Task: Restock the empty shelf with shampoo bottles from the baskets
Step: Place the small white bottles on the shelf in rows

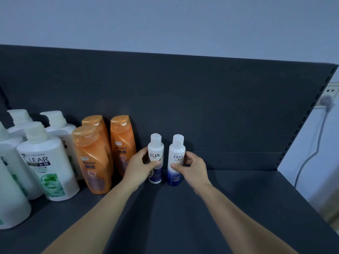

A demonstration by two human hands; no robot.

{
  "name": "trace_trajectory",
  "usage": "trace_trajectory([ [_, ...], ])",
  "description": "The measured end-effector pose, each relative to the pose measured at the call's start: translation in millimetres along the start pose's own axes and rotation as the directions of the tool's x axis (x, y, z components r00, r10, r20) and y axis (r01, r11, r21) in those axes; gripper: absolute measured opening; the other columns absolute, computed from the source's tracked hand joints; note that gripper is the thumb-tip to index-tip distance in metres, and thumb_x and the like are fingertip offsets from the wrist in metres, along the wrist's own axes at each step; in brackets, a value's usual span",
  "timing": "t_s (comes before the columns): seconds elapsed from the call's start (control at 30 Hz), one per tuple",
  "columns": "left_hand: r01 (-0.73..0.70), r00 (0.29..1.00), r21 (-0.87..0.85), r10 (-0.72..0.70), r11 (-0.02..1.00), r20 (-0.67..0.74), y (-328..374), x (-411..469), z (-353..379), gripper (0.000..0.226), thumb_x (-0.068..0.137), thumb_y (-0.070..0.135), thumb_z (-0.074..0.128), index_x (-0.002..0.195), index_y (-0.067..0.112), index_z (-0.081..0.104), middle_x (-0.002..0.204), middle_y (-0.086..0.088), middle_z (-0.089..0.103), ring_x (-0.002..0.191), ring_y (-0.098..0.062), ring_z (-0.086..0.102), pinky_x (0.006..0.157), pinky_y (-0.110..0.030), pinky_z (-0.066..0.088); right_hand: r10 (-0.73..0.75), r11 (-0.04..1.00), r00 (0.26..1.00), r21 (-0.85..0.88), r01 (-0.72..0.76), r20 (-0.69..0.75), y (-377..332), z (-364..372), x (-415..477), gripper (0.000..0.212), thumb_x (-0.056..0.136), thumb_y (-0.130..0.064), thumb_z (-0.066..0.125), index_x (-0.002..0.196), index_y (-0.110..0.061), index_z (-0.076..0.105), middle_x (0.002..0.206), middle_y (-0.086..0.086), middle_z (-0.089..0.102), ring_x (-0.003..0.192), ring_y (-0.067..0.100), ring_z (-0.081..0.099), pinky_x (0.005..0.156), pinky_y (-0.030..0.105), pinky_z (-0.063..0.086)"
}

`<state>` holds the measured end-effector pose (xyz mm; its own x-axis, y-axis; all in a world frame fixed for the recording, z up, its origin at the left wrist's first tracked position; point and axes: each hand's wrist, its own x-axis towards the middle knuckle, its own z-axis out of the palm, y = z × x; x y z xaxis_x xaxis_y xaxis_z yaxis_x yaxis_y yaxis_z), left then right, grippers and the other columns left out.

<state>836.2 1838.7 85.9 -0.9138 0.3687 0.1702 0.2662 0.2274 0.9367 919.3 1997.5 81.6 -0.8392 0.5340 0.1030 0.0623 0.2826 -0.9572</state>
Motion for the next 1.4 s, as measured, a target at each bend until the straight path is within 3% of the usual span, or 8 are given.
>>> trace_trajectory([
  [0.27, -0.082, 0.995, 0.182, 0.091, 0.98, -0.041, -0.1, 11.7, 6.1, 0.046, 0.083, 0.01, 0.07, 0.127, 0.016, 0.056, 0.111, 0.009, 0.059, 0.1, -0.007, 0.054, 0.07, -0.007, 0.037, -0.033, 0.997, 0.999, -0.071, 0.03, -0.034, 1.1, 8.0, 19.9, 0.025, 0.074, -0.012, 0.081, 0.095, -0.016, 0.069, 0.092, -0.005, 0.072, 0.088, 0.009, 0.067, 0.08, 0.027, 0.054],
  [0.37, -0.101, 0.99, 0.269, 0.123, 0.958, -0.063, -0.3, 14.5, 7.2, 0.044, 0.083, 0.012, 0.07, 0.125, 0.013, 0.056, 0.105, 0.004, 0.054, 0.098, -0.011, 0.052, 0.078, -0.019, 0.036, -0.039, 0.996, 0.998, -0.079, 0.035, -0.045, 0.8, 10.3, 23.3, 0.025, 0.075, -0.012, 0.08, 0.096, -0.013, 0.067, 0.092, -0.004, 0.072, 0.089, 0.011, 0.067, 0.08, 0.027, 0.054],
  [0.53, -0.113, 0.986, 0.272, 0.141, 0.956, -0.086, -0.2, 16.2, 6.8, 0.049, 0.084, 0.012, 0.07, 0.128, 0.016, 0.048, 0.109, 0.012, 0.053, 0.101, -0.005, 0.05, 0.084, -0.021, 0.037, -0.07, 0.987, 0.997, -0.15, 0.064, -0.034, 3.6, 13.1, 29.4, 0.024, 0.076, -0.016, 0.08, 0.095, -0.014, 0.065, 0.095, -0.005, 0.071, 0.092, 0.013, 0.066, 0.081, 0.029, 0.055],
  [0.7, -0.109, 0.982, 0.3, 0.149, 0.948, -0.116, -3.1, 17.6, 10.8, 0.049, 0.083, 0.014, 0.07, 0.127, 0.016, 0.047, 0.117, 0.004, 0.055, 0.105, -0.008, 0.05, 0.086, -0.022, 0.037, -0.138, 0.954, 0.99, -0.271, 0.128, -0.016, 6.7, 15.4, 29.9, 0.033, 0.08, -0.023, 0.078, 0.108, -0.015, 0.062, 0.102, -0.003, 0.059, 0.095, 0.016, 0.061, 0.088, 0.037, 0.054],
  [0.97, -0.081, 0.98, 0.387, 0.145, 0.919, -0.138, 0.6, 15.7, 14.1, 0.052, 0.084, 0.013, 0.068, 0.131, 0.016, 0.046, 0.123, -0.003, 0.052, 0.116, -0.016, 0.05, 0.088, -0.021, 0.035, -0.135, 0.856, 0.991, -0.502, 0.127, 0.021, 1.6, 12.0, 29.2, 0.035, 0.088, -0.037, 0.069, 0.104, -0.009, 0.056, 0.098, -0.003, 0.054, 0.087, 0.014, 0.05, 0.073, 0.025, 0.035],
  [1.07, -0.066, 0.984, 0.409, 0.128, 0.91, -0.126, -3.0, 14.0, 12.5, 0.062, 0.082, 0.015, 0.071, 0.135, 0.019, 0.041, 0.127, -0.002, 0.052, 0.119, -0.018, 0.05, 0.095, -0.028, 0.041, -0.118, 0.843, 0.992, -0.524, 0.125, 0.047, 5.1, 8.0, 25.5, 0.043, 0.087, -0.039, 0.069, 0.115, -0.01, 0.056, 0.111, 0.002, 0.059, 0.099, 0.018, 0.055, 0.078, 0.028, 0.041],
  [1.2, 0.058, 0.992, 0.487, 0.007, 0.871, -0.129, -2.5, 1.3, 10.5, 0.083, 0.082, 0.019, 0.072, 0.149, 0.014, 0.022, 0.145, -0.011, 0.038, 0.133, -0.026, 0.041, 0.106, -0.04, 0.038, -0.096, 0.808, 0.991, -0.574, 0.133, 0.095, 12.1, -5.5, 14.9, 0.067, 0.09, -0.038, 0.067, 0.145, -0.01, 0.039, 0.138, 0.006, 0.051, 0.127, 0.022, 0.051, 0.102, 0.034, 0.044],
  [1.4, 0.114, 0.99, 0.537, -0.053, 0.836, -0.129, -1.1, -28.7, 12.3, 0.073, 0.084, 0.02, 0.071, 0.143, 0.005, 0.03, 0.139, -0.014, 0.04, 0.129, -0.028, 0.043, 0.104, -0.036, 0.038, -0.101, 0.719, 0.984, -0.674, 0.172, 0.144, 22.5, -28.9, -9.0, 0.058, 0.093, -0.036, 0.062, 0.144, -0.016, 0.043, 0.141, 0.001, 0.049, 0.129, 0.02, 0.048, 0.1, 0.033, 0.046],
])
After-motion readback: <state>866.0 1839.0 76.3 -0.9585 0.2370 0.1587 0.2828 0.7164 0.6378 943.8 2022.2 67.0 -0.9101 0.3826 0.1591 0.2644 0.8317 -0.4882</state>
